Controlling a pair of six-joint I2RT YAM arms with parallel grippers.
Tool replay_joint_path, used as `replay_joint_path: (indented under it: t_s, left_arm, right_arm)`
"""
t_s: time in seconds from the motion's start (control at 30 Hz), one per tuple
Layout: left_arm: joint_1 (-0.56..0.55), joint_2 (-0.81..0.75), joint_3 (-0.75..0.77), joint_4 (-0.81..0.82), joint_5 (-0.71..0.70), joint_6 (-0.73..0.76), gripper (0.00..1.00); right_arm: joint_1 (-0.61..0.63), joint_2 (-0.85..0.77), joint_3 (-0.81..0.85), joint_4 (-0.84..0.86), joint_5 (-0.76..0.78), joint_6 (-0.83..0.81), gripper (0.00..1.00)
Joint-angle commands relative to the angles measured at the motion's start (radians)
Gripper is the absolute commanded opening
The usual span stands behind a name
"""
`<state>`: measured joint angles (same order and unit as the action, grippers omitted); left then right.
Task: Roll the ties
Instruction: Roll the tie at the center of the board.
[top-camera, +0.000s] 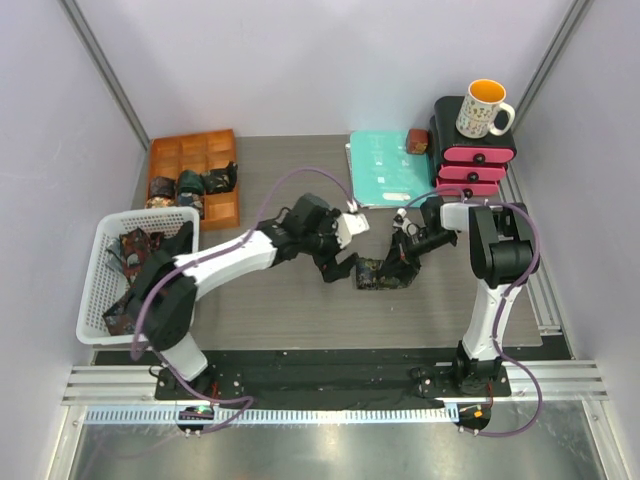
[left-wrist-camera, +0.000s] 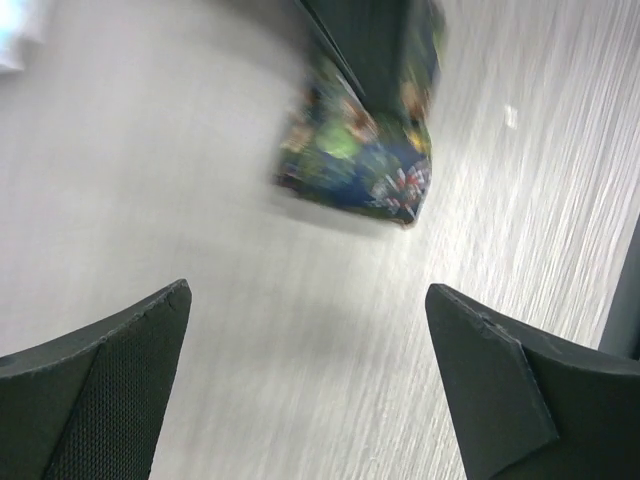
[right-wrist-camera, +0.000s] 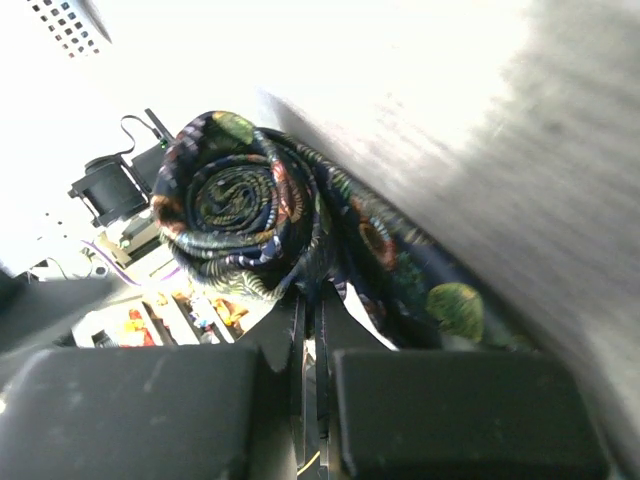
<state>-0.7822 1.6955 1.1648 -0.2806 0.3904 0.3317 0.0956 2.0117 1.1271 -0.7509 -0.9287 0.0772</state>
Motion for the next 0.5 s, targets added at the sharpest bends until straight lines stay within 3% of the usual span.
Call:
replay_joint_path:
  t_s: [0.0,0.1,0.23,0.4,0.47]
  left_arm:
    - [0.029,-0.18,-0.077,0.263,-0.065,-0.22,1.0]
    - [0.035,-0.217,-0.093,0.305,-0.113,-0.309,1.0]
    - [0.038,-0.175,-0.103,0.239,0.071,-0.152,1.0]
    - [0.035,-0.155,-0.302,0.492,0.171,0.004,1.0]
    - [0.028,-0.114,-0.316,0.538,0.185,0.075,1.0]
  right_arm:
    - [0.004,0.062,0.031,0.099,0.221,-0.044,0.01]
    - [0.006,0.071,0.028,0.11,0.241,-0.039,0.01]
    - [0.013,0.084,0.028,0.124,0.271,-0.03,0.01]
    - [0.067,0.093,0.051,0.113,0.311,-0.051,0.01]
    - [0.087,0.101,0.057,0.101,0.307,-0.068,0.01]
